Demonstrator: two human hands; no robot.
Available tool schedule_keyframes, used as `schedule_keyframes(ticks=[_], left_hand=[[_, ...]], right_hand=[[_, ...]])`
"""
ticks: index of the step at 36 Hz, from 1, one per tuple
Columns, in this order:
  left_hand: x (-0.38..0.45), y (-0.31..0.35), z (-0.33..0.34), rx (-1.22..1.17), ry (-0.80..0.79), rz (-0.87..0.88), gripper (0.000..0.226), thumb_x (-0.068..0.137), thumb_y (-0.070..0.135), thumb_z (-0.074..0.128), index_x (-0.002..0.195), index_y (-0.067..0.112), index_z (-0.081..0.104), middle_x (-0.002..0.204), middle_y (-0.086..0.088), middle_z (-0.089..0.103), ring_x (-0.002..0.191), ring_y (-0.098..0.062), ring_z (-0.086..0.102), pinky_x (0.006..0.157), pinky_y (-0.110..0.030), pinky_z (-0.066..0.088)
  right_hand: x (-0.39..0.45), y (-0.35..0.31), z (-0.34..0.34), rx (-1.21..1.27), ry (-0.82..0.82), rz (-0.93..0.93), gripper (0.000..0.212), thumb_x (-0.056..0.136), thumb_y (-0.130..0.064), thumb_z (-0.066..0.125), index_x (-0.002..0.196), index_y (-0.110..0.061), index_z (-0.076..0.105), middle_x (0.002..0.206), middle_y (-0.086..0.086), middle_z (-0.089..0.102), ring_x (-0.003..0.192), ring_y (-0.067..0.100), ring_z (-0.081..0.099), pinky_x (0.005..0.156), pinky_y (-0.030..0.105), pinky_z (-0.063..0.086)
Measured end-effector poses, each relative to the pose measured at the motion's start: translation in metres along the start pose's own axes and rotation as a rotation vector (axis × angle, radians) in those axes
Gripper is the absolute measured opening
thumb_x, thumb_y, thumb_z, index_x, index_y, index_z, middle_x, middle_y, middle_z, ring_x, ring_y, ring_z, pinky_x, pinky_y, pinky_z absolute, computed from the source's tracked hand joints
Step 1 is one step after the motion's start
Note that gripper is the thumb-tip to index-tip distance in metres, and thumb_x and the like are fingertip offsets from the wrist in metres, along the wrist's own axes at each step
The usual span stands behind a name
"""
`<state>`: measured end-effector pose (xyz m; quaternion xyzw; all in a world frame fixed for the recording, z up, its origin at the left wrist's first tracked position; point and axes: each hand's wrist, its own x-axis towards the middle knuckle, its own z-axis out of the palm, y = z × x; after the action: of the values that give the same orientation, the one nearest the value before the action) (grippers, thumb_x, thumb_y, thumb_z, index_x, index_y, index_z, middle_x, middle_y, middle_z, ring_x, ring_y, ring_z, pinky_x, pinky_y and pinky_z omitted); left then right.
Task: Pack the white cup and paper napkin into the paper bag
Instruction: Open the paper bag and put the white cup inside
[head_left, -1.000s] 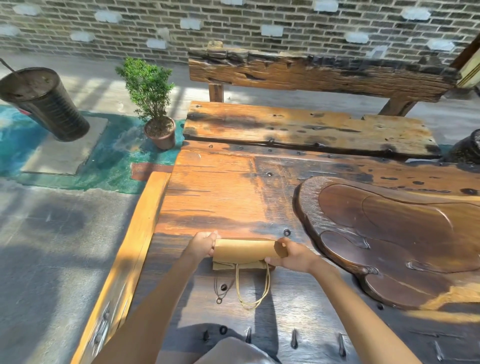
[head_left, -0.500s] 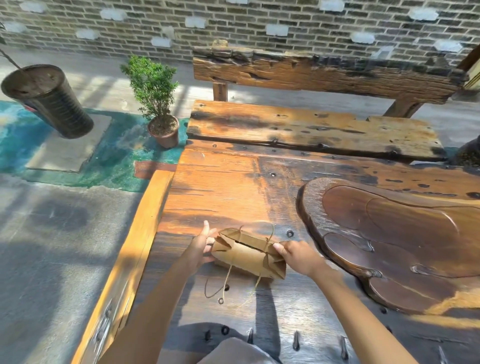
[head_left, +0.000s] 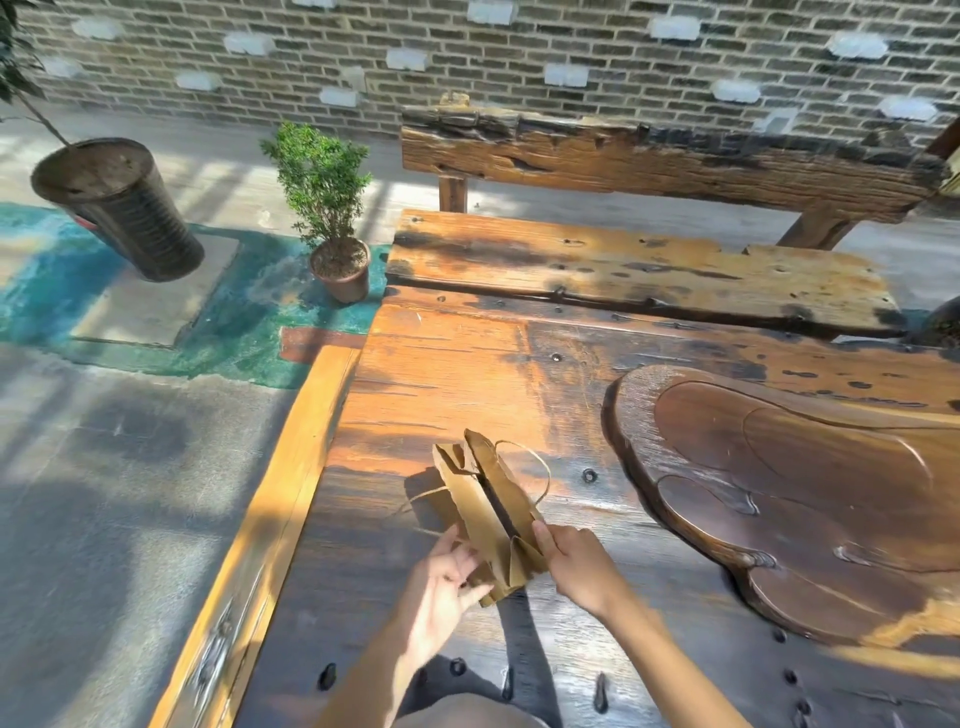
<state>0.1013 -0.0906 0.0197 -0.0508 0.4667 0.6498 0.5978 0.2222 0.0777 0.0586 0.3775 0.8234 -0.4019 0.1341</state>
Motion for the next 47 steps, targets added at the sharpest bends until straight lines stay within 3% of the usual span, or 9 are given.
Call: schedule_keyframes(ticks=[5,10,18,24,31,34,37,41,47], left_hand=[[-0.018,-0.004,0.012,0.077,-0.016,-0.080,0.087,0.081,0.039,0.072,0.151,0.032,0.020,0.153,0.009,0.036,0.136,-0.013,0.041,0.118,-0.058,0.016],[-0.018,0.002,0.027,0.095,0.191,-0.117,0.049,0.086,0.047,0.066,0.127,0.022,0.055,0.121,0.003,0.070,0.112,-0.017,0.064,0.110,-0.058,0.034],[-0.017,0.005,0.045,0.200,0.293,-0.180,0.013,0.099,0.006,0.048,0.102,0.010,0.059,0.096,-0.014,0.072,0.093,-0.030,0.067,0.097,-0.061,0.047],[-0.009,0.002,0.045,0.157,0.318,-0.185,0.023,0.098,0.001,0.048,0.119,0.005,0.055,0.113,-0.020,0.069,0.105,-0.038,0.067,0.087,-0.063,0.052],[-0.013,0.005,0.045,0.224,0.291,-0.185,0.027,0.095,0.004,0.056,0.120,0.012,0.054,0.114,-0.012,0.068,0.100,-0.029,0.069,0.079,-0.054,0.059],[-0.012,0.007,0.048,0.249,0.278,-0.193,0.033,0.094,-0.004,0.047,0.123,0.009,0.053,0.118,-0.016,0.066,0.105,-0.033,0.067,0.079,-0.054,0.059],[-0.012,0.010,0.051,0.273,0.285,-0.198,0.035,0.093,-0.005,0.043,0.123,0.009,0.055,0.115,-0.015,0.069,0.101,-0.031,0.070,0.079,-0.054,0.059],[-0.015,0.015,0.052,0.314,0.265,-0.202,0.030,0.095,-0.001,0.044,0.120,0.010,0.058,0.111,-0.014,0.071,0.095,-0.029,0.073,0.079,-0.054,0.059],[-0.021,0.019,0.054,0.343,0.255,-0.214,0.018,0.096,0.002,0.050,0.106,0.014,0.058,0.100,-0.010,0.071,0.092,-0.028,0.071,0.084,-0.054,0.057]], right_hand=[[-0.008,-0.001,0.019,-0.081,0.009,-0.041,0.055,0.103,-0.054,0.017,0.095,-0.025,0.063,0.087,0.001,0.072,0.083,0.019,0.066,0.073,0.031,0.049],[-0.018,-0.007,0.032,-0.045,0.012,-0.100,0.042,0.105,-0.048,0.018,0.082,-0.034,0.050,0.075,0.001,0.067,0.075,0.014,0.065,0.065,0.017,0.042],[-0.028,-0.002,0.038,0.112,-0.046,-0.052,0.031,0.107,-0.040,0.026,0.093,-0.036,0.054,0.055,-0.009,0.053,0.070,0.009,0.062,0.089,0.030,0.049],[-0.030,0.010,0.031,0.083,0.007,0.051,0.018,0.099,-0.039,0.045,0.114,-0.030,0.043,0.073,-0.009,0.066,0.071,0.011,0.067,0.069,0.031,0.053],[-0.041,0.002,0.013,-0.347,0.436,0.062,0.025,0.087,-0.026,0.060,0.087,-0.024,0.035,0.055,-0.006,0.048,0.049,0.020,0.043,0.046,0.029,0.031],[-0.043,-0.006,0.012,-0.478,0.442,-0.096,0.045,0.060,-0.002,0.075,0.068,-0.022,0.036,0.050,-0.007,0.030,0.044,0.022,0.028,0.041,0.025,0.019],[-0.044,-0.010,0.010,-0.556,0.366,-0.295,0.037,0.048,-0.002,0.080,0.066,-0.020,0.053,0.061,-0.005,0.046,0.051,0.020,0.046,0.043,0.027,0.029],[-0.041,-0.013,0.007,-0.267,0.145,-0.347,0.018,0.092,-0.019,0.055,0.081,-0.032,0.050,0.084,-0.011,0.055,0.078,0.012,0.055,0.064,0.026,0.041],[-0.020,-0.019,0.004,-0.397,-0.102,-0.326,0.022,0.101,-0.021,0.043,0.115,-0.024,0.060,0.116,0.002,0.062,0.100,0.020,0.062,0.086,0.034,0.050]])
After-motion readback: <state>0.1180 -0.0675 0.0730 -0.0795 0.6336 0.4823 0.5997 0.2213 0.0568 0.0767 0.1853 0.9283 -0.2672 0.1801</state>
